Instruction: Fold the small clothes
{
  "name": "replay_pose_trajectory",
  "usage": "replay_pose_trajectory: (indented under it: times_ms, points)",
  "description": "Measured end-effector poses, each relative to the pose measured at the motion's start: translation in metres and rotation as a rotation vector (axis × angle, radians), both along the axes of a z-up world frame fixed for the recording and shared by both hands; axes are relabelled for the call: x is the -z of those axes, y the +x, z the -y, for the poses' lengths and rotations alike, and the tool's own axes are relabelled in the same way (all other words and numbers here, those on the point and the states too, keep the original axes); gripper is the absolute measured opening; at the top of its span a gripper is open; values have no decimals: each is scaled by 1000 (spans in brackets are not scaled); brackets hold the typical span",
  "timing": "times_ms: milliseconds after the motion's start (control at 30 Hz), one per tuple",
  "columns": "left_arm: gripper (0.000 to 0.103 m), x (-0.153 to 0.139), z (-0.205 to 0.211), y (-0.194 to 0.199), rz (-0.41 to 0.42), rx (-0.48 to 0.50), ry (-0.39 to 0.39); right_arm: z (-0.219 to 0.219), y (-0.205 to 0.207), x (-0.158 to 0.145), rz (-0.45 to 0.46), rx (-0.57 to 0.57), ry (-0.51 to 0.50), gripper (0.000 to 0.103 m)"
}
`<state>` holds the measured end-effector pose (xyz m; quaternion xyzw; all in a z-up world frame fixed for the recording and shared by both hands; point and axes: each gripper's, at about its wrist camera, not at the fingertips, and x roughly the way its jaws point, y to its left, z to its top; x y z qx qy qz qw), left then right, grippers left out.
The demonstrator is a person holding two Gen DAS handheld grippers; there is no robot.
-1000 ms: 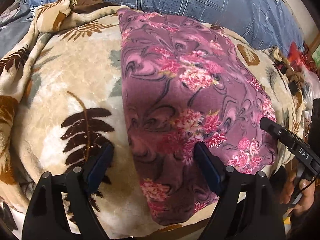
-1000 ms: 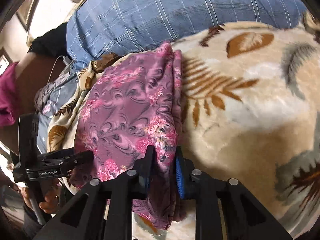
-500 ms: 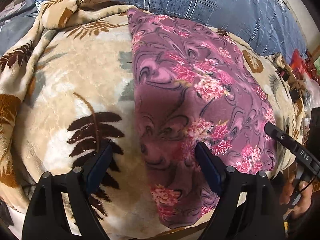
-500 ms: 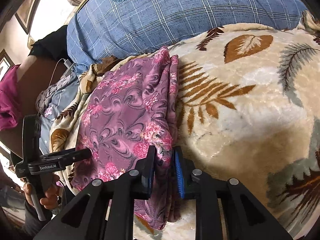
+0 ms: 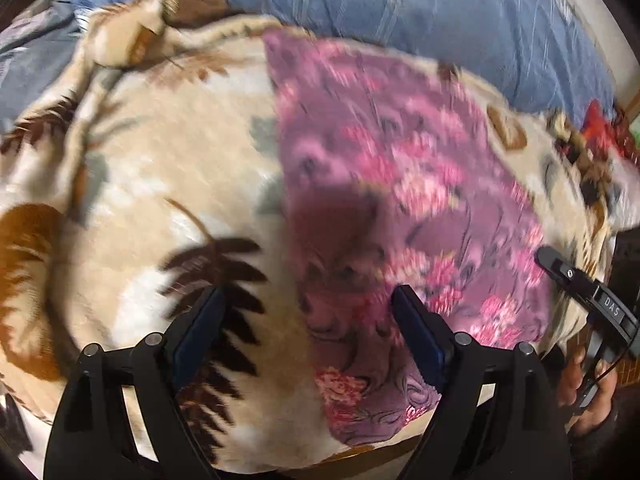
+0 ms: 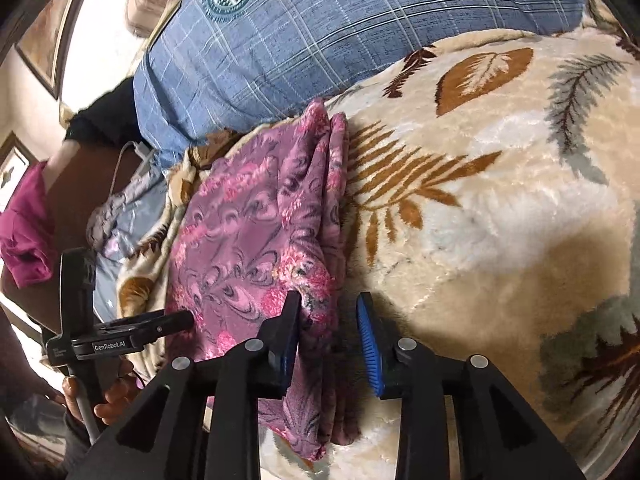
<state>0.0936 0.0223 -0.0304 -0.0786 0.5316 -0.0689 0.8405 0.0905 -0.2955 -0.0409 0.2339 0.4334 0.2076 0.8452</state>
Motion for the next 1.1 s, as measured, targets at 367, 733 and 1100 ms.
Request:
replay_pose_trajectory:
  times_ms: [367,733,1100]
  points:
    - [87,14,-19,16,-79,-75,-176,-9,11,-2,29,-23,-4,44]
    - [87,1,-8,53,-46,-53,-153,-8,45,-23,93,35,40,49]
    - [87,6,-9,90,-42,-89,-188,-48,113,-2,20,-34,-74,20]
